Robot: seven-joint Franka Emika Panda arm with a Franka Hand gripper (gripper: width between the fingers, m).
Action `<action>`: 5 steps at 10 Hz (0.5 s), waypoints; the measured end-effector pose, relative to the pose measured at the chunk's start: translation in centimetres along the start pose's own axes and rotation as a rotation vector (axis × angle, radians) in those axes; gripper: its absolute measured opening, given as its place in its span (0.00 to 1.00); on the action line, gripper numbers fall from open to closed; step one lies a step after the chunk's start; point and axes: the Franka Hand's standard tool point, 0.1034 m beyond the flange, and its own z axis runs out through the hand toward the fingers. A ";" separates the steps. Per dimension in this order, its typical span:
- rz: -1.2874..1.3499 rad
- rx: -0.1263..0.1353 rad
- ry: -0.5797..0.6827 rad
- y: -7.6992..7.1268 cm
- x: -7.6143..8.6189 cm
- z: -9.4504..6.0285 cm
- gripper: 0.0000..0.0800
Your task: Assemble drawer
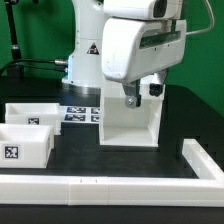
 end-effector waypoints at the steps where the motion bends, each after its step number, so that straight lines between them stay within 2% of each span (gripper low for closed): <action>1: 0.000 0.000 0.000 0.0 0.0 0.0 0.81; 5: 0.000 0.000 0.000 0.0 0.0 0.0 0.81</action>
Offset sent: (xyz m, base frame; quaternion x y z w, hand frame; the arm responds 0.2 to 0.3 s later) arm 0.0000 0.0000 0.0000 0.0000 0.0000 0.0000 1.0000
